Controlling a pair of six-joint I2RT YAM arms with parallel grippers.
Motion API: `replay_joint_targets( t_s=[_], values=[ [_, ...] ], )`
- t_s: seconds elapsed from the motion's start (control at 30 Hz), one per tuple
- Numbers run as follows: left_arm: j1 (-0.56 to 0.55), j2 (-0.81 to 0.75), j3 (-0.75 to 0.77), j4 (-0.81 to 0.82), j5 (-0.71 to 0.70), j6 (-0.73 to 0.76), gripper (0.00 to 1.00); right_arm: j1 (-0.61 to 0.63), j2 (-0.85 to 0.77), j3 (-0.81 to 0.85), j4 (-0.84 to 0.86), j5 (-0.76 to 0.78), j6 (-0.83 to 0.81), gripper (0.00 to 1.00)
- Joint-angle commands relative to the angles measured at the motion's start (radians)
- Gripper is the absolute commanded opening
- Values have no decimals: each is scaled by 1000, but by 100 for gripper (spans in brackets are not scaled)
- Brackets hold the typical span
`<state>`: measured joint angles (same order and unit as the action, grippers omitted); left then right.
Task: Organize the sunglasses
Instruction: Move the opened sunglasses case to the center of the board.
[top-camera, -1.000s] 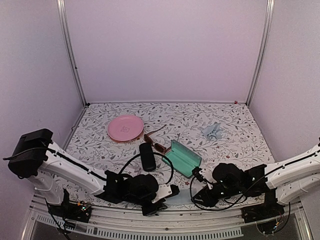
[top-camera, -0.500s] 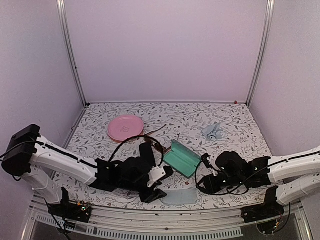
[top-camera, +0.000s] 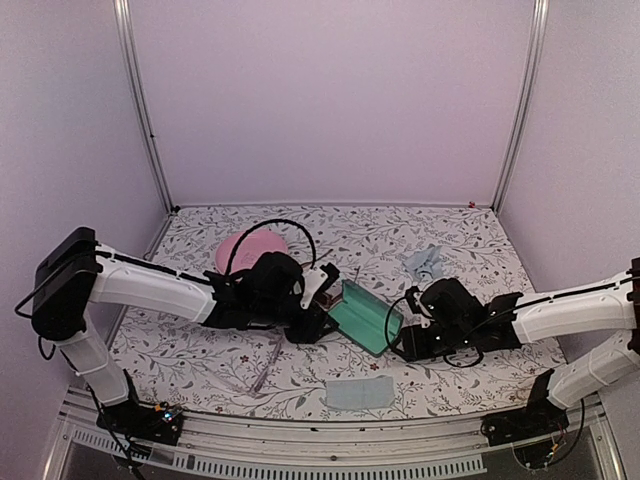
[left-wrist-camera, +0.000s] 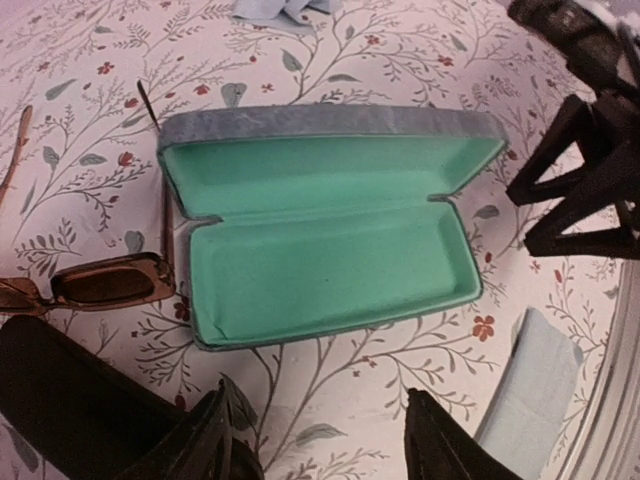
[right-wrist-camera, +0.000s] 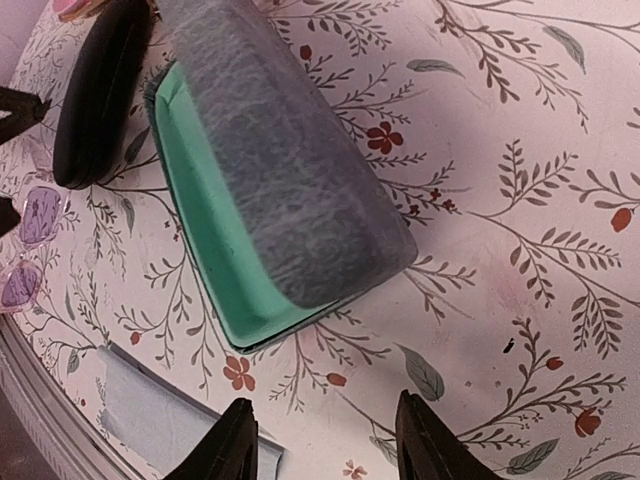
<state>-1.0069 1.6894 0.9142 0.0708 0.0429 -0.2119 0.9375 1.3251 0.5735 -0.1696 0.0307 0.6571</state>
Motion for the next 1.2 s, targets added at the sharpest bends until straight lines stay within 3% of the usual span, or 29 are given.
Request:
replay_joint_targets(
  t_s=[0.0, 0.33, 0.8, 1.17],
  values=[
    [69, 70, 63, -30, 36, -26, 60, -31, 63, 42, 22, 54, 36, 49],
    [93, 148, 162, -91, 4, -51, 60, -74, 205, 114, 52, 52, 39, 45],
    [109, 265, 269, -173, 60, -79, 61, -173, 213, 144, 51, 48, -13, 37],
    [107, 322, 262, -166, 102, -108, 61, -203, 247, 170, 60, -6, -98, 35]
  ],
)
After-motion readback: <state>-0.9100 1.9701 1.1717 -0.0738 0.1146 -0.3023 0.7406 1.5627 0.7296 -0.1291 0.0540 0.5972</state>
